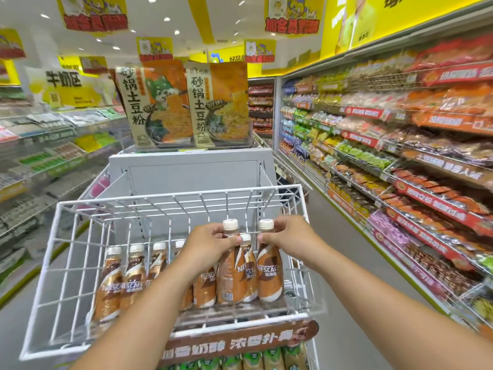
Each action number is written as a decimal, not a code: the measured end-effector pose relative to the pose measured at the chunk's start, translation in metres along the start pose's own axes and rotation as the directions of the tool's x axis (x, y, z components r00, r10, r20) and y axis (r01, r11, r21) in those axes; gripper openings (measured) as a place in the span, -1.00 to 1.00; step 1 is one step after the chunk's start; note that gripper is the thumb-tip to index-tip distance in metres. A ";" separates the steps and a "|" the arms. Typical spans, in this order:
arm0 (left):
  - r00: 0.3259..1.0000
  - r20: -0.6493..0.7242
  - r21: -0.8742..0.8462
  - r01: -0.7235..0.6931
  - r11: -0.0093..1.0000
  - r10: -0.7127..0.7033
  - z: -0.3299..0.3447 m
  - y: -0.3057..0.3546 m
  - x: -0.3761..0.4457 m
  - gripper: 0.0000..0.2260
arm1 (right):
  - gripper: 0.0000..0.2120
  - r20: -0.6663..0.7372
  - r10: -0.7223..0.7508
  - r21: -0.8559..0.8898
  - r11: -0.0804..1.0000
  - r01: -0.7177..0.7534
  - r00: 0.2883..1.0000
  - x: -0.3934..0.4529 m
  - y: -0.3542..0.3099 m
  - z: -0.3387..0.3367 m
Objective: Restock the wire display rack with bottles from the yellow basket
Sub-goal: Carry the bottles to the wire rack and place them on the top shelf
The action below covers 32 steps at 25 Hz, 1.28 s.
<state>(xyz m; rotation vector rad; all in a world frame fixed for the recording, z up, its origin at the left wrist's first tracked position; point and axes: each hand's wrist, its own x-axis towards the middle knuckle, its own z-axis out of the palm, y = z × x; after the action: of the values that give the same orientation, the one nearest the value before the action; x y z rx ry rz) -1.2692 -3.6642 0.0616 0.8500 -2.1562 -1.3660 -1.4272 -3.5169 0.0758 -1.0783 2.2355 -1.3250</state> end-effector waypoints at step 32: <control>0.973 -0.087 0.615 -0.118 0.780 0.216 0.021 -0.041 0.020 -0.38 | -0.36 0.055 -0.028 -0.498 0.865 0.052 0.998 0.010 0.029 0.046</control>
<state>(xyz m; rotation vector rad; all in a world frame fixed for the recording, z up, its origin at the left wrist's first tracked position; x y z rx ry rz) -1.2866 -3.6780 0.0165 0.9142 -2.5031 -0.4765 -1.4190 -3.5435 0.0282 -1.3076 2.6063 -0.7244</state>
